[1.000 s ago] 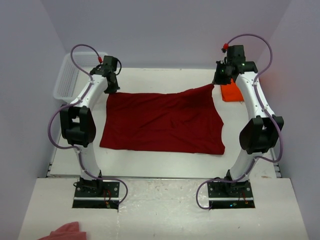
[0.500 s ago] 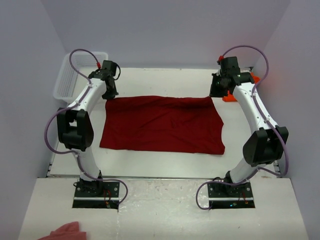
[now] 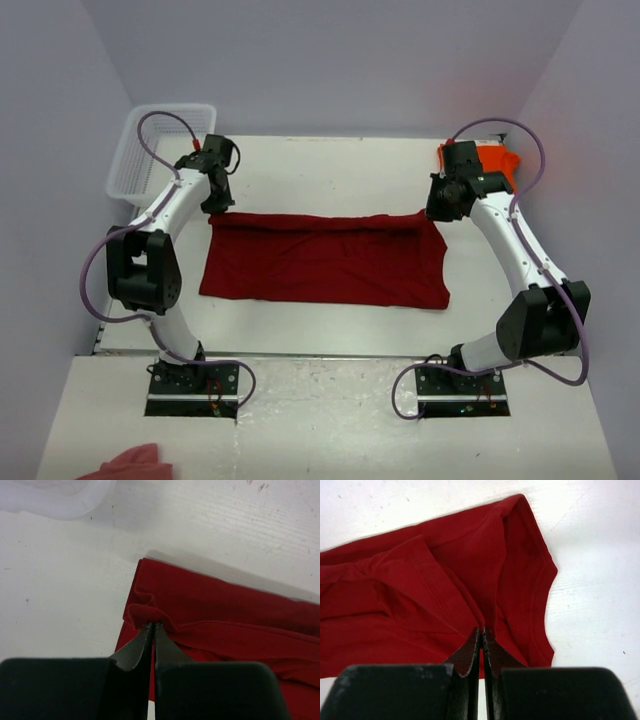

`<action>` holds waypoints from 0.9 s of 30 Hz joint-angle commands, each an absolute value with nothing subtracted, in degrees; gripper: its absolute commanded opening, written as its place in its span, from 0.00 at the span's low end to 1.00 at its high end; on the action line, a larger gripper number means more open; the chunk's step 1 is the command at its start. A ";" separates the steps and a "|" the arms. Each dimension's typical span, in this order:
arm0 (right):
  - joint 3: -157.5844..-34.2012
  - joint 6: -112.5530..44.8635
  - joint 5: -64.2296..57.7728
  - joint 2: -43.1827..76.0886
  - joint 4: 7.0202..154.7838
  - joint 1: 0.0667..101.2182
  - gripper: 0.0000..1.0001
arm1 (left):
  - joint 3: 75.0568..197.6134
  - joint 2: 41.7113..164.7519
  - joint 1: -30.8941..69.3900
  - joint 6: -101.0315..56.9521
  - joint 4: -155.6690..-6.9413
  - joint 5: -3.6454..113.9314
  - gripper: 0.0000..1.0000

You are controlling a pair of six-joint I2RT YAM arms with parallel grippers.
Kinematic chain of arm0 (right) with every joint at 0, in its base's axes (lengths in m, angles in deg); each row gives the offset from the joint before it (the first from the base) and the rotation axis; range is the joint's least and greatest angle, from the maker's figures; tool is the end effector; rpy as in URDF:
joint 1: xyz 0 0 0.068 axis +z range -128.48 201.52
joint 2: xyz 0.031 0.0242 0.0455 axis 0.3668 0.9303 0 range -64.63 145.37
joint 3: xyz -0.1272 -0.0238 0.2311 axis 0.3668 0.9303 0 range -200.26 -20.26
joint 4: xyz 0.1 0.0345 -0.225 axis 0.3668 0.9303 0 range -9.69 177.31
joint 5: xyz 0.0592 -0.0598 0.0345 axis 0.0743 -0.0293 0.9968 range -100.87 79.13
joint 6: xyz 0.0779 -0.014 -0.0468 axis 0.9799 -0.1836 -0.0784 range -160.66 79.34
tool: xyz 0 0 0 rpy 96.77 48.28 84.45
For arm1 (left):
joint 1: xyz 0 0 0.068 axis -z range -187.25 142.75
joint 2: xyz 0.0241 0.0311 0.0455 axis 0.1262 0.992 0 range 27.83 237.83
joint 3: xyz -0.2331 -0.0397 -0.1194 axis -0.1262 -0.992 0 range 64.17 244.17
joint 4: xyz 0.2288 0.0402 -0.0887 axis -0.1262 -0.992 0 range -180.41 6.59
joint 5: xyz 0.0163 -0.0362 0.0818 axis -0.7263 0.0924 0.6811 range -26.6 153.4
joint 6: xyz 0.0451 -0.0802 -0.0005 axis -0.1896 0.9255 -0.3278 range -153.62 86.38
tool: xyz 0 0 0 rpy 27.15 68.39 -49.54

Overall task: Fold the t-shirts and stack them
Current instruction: Fold the other side of the tshirt into a rectangle

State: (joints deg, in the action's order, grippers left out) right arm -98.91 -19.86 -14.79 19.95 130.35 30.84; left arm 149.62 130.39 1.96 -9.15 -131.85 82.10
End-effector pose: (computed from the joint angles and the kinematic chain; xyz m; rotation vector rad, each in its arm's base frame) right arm 0.3163 0.0461 0.2744 0.2813 2.5329 0.1184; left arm 0.3768 -0.0343 0.2139 -0.4424 2.5954 0.2493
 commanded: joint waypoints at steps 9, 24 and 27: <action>-93.04 -17.99 -18.78 14.39 129.09 30.92 0.00 | 142.92 125.03 2.50 -8.22 -130.96 84.06 0.00; -86.88 -16.75 -19.66 11.57 128.82 30.92 0.00 | 138.61 123.54 2.68 -7.78 -130.43 85.11 0.00; -86.44 -16.49 -19.48 11.22 128.82 31.27 0.00 | 138.00 123.80 2.77 -7.69 -130.52 85.64 0.00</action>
